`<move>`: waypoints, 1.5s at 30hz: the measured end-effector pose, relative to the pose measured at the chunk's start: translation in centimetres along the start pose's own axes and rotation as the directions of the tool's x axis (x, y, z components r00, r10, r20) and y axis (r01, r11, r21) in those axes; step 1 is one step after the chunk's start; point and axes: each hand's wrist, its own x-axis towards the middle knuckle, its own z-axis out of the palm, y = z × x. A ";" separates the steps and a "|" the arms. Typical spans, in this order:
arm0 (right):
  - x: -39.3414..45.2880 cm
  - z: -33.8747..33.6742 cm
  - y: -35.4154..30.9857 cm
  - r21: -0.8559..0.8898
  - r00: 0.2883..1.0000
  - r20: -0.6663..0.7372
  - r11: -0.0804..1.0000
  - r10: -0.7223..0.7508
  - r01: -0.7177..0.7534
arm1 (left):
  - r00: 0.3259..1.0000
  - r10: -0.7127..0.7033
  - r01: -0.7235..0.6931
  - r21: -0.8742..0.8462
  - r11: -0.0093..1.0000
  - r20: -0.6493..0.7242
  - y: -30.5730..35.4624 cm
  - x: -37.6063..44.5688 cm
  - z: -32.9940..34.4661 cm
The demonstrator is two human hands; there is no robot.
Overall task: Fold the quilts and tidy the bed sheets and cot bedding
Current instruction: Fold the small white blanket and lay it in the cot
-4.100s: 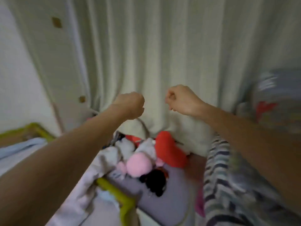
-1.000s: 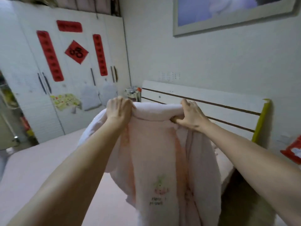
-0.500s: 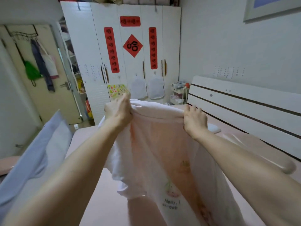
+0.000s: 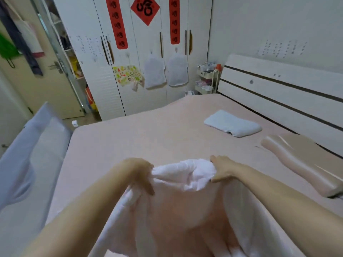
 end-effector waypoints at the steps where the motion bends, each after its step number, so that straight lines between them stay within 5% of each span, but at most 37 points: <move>1: 0.8 0.6 0.3 -0.099 0.993 0.117 0.995 -0.001 0.013 | 0.987 0.031 -0.025 -0.036 0.999 0.158 1.0 1.0 1.6; 3: 2.0 2.4 1.5 -0.330 0.967 0.250 0.943 0.047 0.040 | 0.920 0.083 -0.039 -0.122 0.992 0.384 3.0 2.7 4.9; 5: 3.9 4.7 2.8 -0.484 0.935 0.341 0.871 0.102 0.081 | 0.887 0.096 -0.034 -0.143 0.989 0.452 4.9 4.6 7.6; 9: 9.9 4.5 3.7 -0.469 0.966 0.250 0.881 0.068 0.060 | 0.983 0.037 -0.032 -0.030 0.999 0.181 6.9 9.9 7.7; 13: 19.0 -3.2 4.0 -0.238 0.989 -0.147 0.971 -0.007 -0.028 | 0.952 -0.231 0.219 -0.077 0.973 -0.201 4.4 17.3 -1.7; 16: 23.7 -11.8 2.7 -0.110 0.890 -0.447 0.993 -0.089 0.044 | 0.787 -0.405 0.349 -0.206 0.914 -0.465 0.6 19.4 -10.7; 19: 26.1 -22.8 1.0 -0.130 0.699 -0.691 0.983 -0.183 0.129 | 0.539 -0.553 0.374 -0.409 0.833 -0.635 -3.9 18.3 -19.7; 23: 24.5 -39.2 0.1 -0.106 0.313 -0.935 0.973 -0.168 0.208 | 0.208 -0.665 0.228 -0.625 0.746 -0.717 -8.1 13.3 -30.9; 26: 21.1 -47.3 0.4 -0.123 0.103 -0.983 0.964 -0.151 0.237 | 0.064 -0.714 -0.004 -0.715 0.699 -0.697 -9.4 9.4 -36.4; 29: 18.2 -51.1 1.6 -0.121 -0.008 -0.992 0.963 -0.123 0.240 | -0.054 -0.702 0.010 -0.703 0.711 -0.710 -9.4 6.6 -39.8; 32: 15.9 -52.3 2.9 -0.103 -0.028 -0.995 0.961 -0.099 0.255 | -0.152 -0.695 -0.028 -0.700 0.713 -0.702 -8.1 4.2 -42.0; 38: 15.3 -47.5 5.6 -0.074 0.135 -0.985 0.976 -0.104 0.205 | 0.047 -0.717 0.087 -0.712 0.697 -0.696 -5.4 4.6 -40.0; 45: 16.5 -31.3 10.7 -0.150 0.568 -0.807 0.986 -0.162 0.068 | 0.441 -0.740 0.352 -0.660 0.664 -0.508 0.4 9.4 -27.5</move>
